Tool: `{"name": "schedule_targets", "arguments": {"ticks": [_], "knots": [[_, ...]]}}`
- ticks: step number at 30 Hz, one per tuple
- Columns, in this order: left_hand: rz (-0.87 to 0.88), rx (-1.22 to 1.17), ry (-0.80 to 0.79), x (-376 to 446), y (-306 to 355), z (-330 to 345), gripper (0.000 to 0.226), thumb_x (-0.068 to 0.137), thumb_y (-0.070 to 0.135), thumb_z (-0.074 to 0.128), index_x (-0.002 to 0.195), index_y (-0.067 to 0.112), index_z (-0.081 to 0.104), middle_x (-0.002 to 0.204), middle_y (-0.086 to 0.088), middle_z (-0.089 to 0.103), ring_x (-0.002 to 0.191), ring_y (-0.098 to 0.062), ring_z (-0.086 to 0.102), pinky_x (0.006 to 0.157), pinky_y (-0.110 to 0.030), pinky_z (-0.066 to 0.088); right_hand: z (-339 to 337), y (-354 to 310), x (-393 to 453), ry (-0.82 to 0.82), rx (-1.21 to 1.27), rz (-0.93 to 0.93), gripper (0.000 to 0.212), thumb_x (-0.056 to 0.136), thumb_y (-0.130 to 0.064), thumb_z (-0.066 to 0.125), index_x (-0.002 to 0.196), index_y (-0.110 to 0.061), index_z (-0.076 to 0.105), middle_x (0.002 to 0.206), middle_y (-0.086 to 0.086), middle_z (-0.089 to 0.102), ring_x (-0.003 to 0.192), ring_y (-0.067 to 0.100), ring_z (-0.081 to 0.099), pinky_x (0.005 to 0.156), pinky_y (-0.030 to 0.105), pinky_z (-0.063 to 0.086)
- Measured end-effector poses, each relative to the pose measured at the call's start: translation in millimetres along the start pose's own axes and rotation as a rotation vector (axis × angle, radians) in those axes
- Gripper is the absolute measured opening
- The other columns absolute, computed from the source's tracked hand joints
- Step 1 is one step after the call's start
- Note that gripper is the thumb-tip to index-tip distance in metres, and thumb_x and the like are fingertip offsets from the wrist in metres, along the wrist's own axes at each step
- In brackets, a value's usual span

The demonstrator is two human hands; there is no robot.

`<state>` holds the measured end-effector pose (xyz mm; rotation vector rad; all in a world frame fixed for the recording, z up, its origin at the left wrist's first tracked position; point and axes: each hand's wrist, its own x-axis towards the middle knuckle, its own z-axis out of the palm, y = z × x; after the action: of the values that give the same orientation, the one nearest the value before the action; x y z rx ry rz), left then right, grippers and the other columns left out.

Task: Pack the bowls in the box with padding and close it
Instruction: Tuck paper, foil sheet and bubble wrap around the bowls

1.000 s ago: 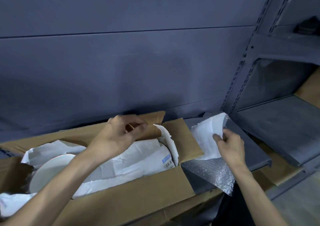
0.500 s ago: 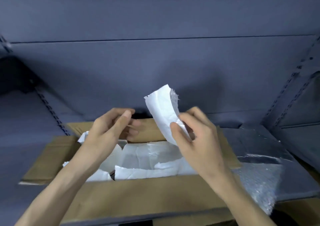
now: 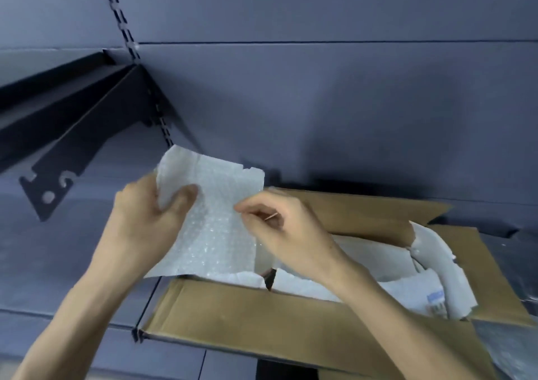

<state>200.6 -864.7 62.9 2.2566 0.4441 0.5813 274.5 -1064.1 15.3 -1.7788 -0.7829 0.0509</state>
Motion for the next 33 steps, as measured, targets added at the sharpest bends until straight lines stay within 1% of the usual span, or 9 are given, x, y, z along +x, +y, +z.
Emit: {"name": "schedule_targets", "arguments": {"ticks": [5,10,14,18,20,22,24,27,33], "knots": [[0.030,0.200,0.072,15.1,-4.9,-8.1,0.035,0.090,0.037,0.070,0.067,0.015,0.054,0.057,-0.004,0.058,0.051,-0.019,0.056,0.042,-0.027,0.036,12.2,23.8,20.2,-0.127,-0.145,0.092,0.028,0.094,-0.013,0.062,0.118,-0.025,0.071,0.105,-0.015,0.070,0.098,0.000,0.065,0.082,0.015,0.051],[0.055,0.427,-0.021,30.3,-16.0,-10.6,0.031,0.089,0.036,0.069,0.068,0.024,0.051,0.065,-0.006,0.060,0.063,-0.031,0.058,0.047,-0.029,0.035,42.0,35.5,32.5,-0.292,-0.195,0.154,0.040,0.093,-0.033,0.069,0.132,-0.031,0.063,0.108,-0.021,0.063,0.102,-0.005,0.061,0.088,0.013,0.049],[0.072,0.503,-0.029,36.6,-26.4,-15.5,0.023,0.089,0.030,0.072,0.086,0.008,0.066,0.069,-0.011,0.059,0.068,-0.037,0.057,0.056,-0.033,0.038,59.1,36.0,33.9,-0.385,-0.273,0.125,0.050,0.094,-0.048,0.066,0.140,-0.032,0.056,0.114,-0.017,0.063,0.099,-0.001,0.063,0.092,0.029,0.054],[0.080,0.529,0.035,39.1,-25.7,-31.3,0.023,0.087,0.023,0.077,0.080,0.003,0.066,0.056,0.004,0.044,0.051,-0.018,0.043,0.047,-0.029,0.031,55.3,36.6,20.4,-0.463,-0.255,0.184,0.079,0.073,-0.077,0.066,0.142,-0.052,0.038,0.112,-0.026,0.061,0.098,-0.014,0.058,0.077,0.013,0.049],[0.060,0.489,0.037,42.4,-17.7,-36.4,0.035,0.086,0.014,0.078,0.062,0.008,0.054,0.050,0.006,0.037,0.046,-0.009,0.034,0.039,-0.017,0.031,53.6,37.7,19.9,-0.514,-0.301,0.194,0.078,0.078,-0.064,0.069,0.145,-0.051,0.034,0.104,-0.029,0.059,0.091,-0.011,0.058,0.074,0.013,0.046],[0.083,0.436,0.009,46.2,-13.5,-38.2,0.045,0.084,0.009,0.078,0.055,0.012,0.044,0.046,0.004,0.035,0.042,-0.010,0.032,0.045,-0.008,0.038,53.6,39.4,23.5,-0.488,-0.419,0.133,0.068,0.086,-0.041,0.067,0.148,-0.043,0.038,0.097,-0.022,0.057,0.088,-0.002,0.057,0.078,0.024,0.049],[0.131,0.480,-0.009,46.7,-14.2,-38.0,0.046,0.083,0.012,0.080,0.056,0.013,0.043,0.047,0.004,0.037,0.043,-0.009,0.034,0.037,-0.017,0.032,53.4,41.2,24.9,-0.413,-0.626,0.019,0.068,0.086,-0.031,0.063,0.149,-0.035,0.037,0.107,-0.012,0.058,0.102,0.014,0.057,0.081,0.034,0.050],[0.166,0.528,-0.028,47.7,-23.6,-32.7,0.043,0.082,0.019,0.082,0.059,0.013,0.046,0.050,-0.001,0.042,0.045,-0.015,0.039,0.044,-0.024,0.025,56.0,45.0,22.5,-0.347,-0.852,-0.089,0.076,0.086,-0.036,0.066,0.154,-0.031,0.031,0.124,-0.001,0.055,0.113,0.023,0.052,0.083,0.038,0.045],[0.248,0.685,-0.054,52.7,-34.3,-3.3,0.042,0.083,0.020,0.076,0.062,0.017,0.040,0.057,-0.009,0.044,0.056,-0.038,0.049,0.053,-0.035,0.037,61.8,48.8,20.1,-0.311,-0.776,-0.109,0.065,0.086,-0.020,0.069,0.146,-0.024,0.044,0.129,0.003,0.050,0.119,0.024,0.050,0.095,0.040,0.047]]}}
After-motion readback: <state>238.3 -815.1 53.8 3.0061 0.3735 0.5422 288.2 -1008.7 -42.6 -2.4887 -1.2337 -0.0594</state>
